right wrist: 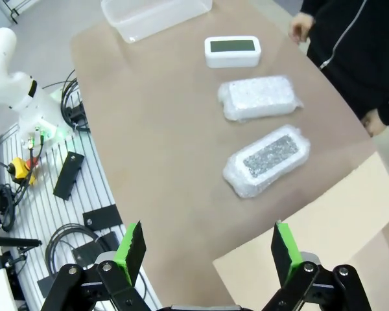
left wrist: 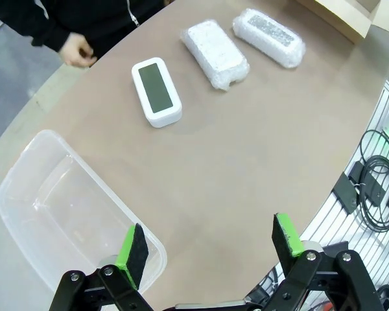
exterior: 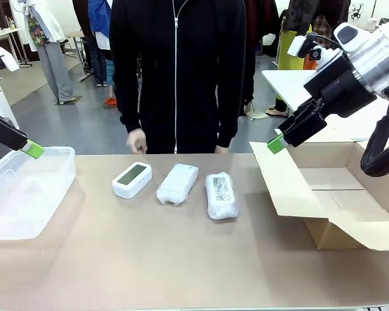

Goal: Separate and place wrapped and unwrapped clocks.
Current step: Pick up the Digital clock indicated by the person.

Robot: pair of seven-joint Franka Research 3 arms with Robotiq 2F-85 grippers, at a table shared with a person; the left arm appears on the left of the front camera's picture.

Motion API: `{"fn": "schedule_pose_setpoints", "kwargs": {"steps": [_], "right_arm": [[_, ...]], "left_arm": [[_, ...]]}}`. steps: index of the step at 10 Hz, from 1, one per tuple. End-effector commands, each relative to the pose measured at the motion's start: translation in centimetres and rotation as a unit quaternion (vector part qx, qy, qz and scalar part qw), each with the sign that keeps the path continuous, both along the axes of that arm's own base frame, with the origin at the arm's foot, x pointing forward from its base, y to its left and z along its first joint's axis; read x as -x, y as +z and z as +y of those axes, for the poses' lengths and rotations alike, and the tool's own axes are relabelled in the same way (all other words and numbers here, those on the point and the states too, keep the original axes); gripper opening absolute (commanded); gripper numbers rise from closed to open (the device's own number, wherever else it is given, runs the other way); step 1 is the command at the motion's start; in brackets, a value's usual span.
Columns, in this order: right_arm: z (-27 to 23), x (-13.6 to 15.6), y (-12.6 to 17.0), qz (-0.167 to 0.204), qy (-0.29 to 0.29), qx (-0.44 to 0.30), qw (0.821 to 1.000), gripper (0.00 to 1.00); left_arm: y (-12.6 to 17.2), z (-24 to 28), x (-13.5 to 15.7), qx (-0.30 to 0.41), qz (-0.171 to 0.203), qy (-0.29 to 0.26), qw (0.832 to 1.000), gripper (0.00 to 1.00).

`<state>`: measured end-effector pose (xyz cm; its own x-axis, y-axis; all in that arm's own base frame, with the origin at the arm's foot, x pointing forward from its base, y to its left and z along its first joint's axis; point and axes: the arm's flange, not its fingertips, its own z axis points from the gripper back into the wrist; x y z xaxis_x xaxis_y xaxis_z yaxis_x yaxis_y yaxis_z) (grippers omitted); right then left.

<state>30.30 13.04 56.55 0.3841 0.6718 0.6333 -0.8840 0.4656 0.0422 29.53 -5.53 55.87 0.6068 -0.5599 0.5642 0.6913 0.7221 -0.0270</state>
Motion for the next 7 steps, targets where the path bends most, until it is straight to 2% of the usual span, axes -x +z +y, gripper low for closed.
{"fn": "schedule_pose_setpoints", "kwargs": {"steps": [1,7], "right_arm": [[-0.22,0.09,-0.03,0.005,0.001,-0.001,1.0,1.0],[-0.22,0.09,-0.03,0.005,0.001,-0.001,1.0,1.0]], "left_arm": [[0.06,0.0,0.01,0.001,0.001,0.006,1.0,1.0],[0.06,0.0,0.01,0.001,0.001,0.006,1.0,1.0]]}}
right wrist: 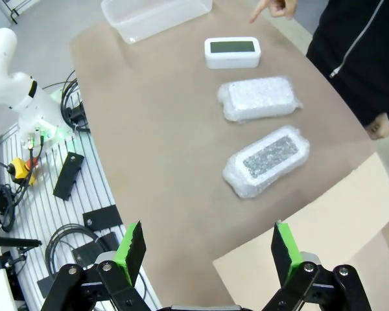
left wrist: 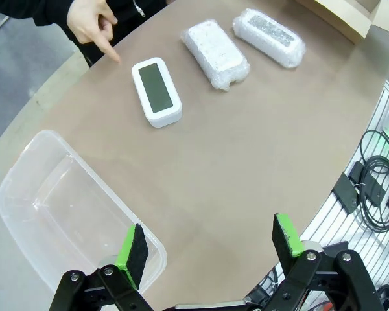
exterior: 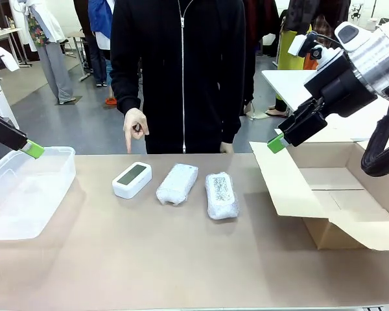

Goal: Separate and place wrapped and unwrapped clocks.
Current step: Pick up the Digital clock indicated by the person.

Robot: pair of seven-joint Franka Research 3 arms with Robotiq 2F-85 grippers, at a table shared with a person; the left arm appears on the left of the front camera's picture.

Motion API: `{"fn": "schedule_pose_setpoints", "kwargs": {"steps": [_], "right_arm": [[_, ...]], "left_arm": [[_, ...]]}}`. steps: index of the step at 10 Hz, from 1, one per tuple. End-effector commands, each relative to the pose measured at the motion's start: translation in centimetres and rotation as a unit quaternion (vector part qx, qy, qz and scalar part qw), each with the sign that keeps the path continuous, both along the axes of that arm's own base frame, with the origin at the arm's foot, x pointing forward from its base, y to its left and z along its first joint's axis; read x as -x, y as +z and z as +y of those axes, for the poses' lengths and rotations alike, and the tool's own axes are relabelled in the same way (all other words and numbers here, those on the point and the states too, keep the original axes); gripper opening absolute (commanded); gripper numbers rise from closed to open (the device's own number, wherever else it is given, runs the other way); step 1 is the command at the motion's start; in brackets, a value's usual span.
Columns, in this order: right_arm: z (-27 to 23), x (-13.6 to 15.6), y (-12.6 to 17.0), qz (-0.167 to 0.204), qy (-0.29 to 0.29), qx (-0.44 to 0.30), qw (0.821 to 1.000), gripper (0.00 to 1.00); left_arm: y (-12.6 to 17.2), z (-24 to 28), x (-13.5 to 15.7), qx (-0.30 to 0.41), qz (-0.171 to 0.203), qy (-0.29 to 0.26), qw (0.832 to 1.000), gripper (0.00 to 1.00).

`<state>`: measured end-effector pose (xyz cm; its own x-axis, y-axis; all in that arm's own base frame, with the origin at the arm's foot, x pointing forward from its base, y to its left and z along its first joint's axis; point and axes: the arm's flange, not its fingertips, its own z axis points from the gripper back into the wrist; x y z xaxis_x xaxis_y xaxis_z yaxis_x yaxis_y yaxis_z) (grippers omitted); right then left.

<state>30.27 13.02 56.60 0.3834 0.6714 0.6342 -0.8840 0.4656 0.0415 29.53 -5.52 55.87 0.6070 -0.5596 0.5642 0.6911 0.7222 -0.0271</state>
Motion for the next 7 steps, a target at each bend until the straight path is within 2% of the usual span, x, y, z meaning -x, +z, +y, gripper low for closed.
{"fn": "schedule_pose_setpoints", "kwargs": {"steps": [1,7], "right_arm": [[-0.21,0.06,-0.08,0.006,0.001,-0.001,1.0,1.0],[-0.21,0.06,-0.08,0.006,0.001,-0.001,1.0,1.0]], "left_arm": [[0.06,0.0,0.01,0.001,0.001,0.006,1.0,1.0],[0.06,0.0,0.01,0.001,0.001,0.006,1.0,1.0]]}}
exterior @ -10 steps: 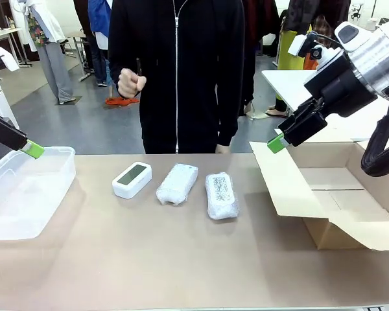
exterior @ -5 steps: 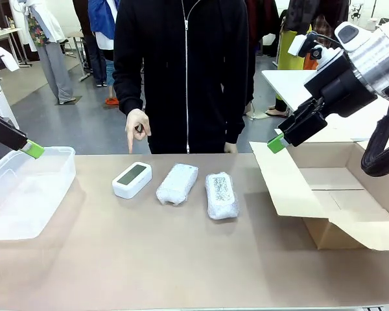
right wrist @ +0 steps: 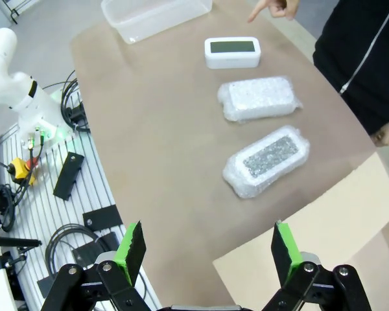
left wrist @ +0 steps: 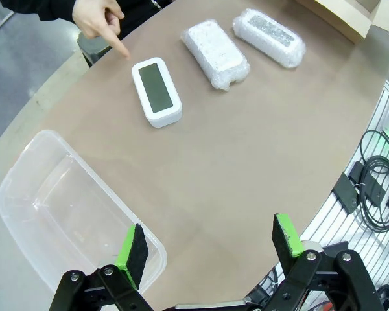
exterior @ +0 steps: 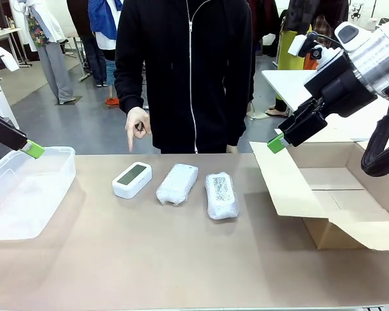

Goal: Separate and place wrapped and unwrapped clocks.
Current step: Pick up the Digital clock indicated by the person.

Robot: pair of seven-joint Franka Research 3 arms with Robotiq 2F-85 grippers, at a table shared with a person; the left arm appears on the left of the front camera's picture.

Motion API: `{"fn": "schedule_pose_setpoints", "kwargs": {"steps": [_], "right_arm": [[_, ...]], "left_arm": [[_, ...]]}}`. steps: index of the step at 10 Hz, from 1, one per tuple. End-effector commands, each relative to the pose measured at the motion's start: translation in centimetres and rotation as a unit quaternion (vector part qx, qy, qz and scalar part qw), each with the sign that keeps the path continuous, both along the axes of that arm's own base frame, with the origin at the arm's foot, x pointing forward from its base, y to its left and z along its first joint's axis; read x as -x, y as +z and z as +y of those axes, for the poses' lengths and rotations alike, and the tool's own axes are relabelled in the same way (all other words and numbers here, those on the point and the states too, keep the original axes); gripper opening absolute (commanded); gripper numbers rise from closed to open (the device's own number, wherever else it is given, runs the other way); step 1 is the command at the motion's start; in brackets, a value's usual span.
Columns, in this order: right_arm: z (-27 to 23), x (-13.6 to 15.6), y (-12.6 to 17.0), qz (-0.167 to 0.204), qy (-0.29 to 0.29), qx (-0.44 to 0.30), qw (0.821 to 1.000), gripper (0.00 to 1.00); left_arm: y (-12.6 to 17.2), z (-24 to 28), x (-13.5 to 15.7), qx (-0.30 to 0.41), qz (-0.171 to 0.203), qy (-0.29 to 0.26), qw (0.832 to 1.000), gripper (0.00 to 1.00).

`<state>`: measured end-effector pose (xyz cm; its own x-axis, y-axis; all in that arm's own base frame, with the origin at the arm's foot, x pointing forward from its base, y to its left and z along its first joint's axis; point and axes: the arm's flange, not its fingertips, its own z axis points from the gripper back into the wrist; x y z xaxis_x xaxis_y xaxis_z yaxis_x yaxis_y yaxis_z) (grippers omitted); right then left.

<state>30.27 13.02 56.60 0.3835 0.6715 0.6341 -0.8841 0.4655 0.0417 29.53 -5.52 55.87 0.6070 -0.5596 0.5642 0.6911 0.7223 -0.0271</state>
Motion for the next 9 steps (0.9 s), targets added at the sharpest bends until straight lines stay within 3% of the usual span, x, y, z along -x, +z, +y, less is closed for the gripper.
{"fn": "schedule_pose_setpoints", "kwargs": {"steps": [1,8,9], "right_arm": [[-0.2,0.1,-0.1,0.006,0.001,-0.001,1.0,1.0],[-0.2,0.1,-0.1,0.006,0.001,-0.001,1.0,1.0],[-0.2,0.1,-0.1,0.006,0.001,-0.001,1.0,1.0]], "left_arm": [[0.1,0.0,0.0,0.001,0.001,0.006,1.0,1.0],[0.0,0.0,0.0,0.0,0.0,0.0,1.0,1.0],[0.0,-1.8,-2.0,-0.024,0.002,-0.02,1.0,1.0]]}}
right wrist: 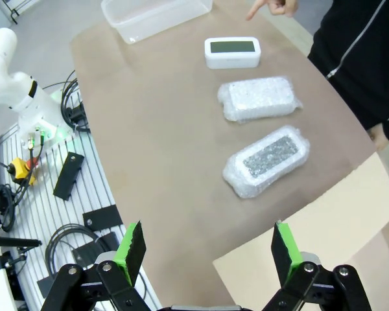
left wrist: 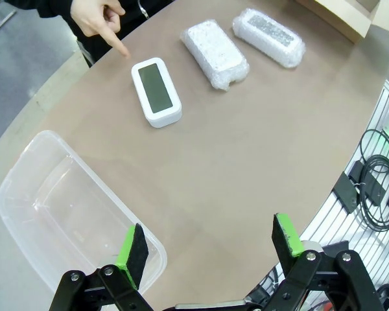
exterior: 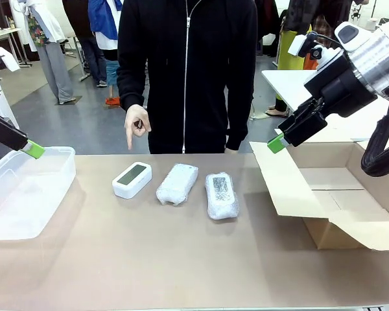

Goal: Separate and place wrapped and unwrapped clocks.
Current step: Pick up the Digital clock indicated by the person.

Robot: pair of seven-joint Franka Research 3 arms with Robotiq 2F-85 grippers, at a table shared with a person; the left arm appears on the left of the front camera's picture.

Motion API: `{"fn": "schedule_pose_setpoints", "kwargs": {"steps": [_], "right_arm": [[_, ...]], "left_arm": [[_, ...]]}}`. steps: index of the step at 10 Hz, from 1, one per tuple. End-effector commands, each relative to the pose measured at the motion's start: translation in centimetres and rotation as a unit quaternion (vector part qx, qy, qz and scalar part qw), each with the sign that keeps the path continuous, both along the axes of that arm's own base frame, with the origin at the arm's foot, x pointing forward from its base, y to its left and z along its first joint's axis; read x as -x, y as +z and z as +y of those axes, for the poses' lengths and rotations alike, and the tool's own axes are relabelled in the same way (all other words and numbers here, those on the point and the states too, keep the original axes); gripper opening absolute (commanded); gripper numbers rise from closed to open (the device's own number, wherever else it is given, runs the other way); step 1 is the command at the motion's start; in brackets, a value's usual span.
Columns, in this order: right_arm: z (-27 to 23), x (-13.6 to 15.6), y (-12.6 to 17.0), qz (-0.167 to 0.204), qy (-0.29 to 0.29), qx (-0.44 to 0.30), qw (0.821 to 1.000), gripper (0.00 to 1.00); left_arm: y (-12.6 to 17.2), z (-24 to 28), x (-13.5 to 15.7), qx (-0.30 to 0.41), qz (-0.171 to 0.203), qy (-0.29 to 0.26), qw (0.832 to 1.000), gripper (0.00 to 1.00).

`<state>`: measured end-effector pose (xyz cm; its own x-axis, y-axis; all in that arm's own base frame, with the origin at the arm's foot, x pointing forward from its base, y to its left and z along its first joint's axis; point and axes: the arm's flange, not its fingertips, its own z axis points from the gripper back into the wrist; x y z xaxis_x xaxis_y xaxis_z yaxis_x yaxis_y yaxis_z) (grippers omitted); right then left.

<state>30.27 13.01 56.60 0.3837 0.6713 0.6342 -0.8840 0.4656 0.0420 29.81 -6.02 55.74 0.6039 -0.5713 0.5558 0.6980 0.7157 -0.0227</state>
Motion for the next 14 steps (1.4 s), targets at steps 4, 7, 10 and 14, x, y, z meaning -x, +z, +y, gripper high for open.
{"fn": "schedule_pose_setpoints", "kwargs": {"steps": [4,7,10,14], "right_arm": [[-0.2,0.1,-0.1,0.006,0.001,-0.001,1.0,1.0],[-0.2,0.1,-0.1,0.006,0.001,-0.001,1.0,1.0],[-0.2,0.1,-0.1,0.006,0.001,-0.001,1.0,1.0],[-0.2,0.1,-0.1,0.006,0.001,-0.001,1.0,1.0]], "left_arm": [[-3.7,-7.3,-11.3,-0.07,0.034,0.035,0.996,1.0],[-9.6,-10.3,-17.2,-0.109,0.05,0.102,0.987,1.0],[-14.1,-11.3,-20.6,-0.126,0.1,0.126,0.979,1.0],[-17.8,-13.3,-22.1,-0.11,0.116,0.106,0.981,1.0]]}}
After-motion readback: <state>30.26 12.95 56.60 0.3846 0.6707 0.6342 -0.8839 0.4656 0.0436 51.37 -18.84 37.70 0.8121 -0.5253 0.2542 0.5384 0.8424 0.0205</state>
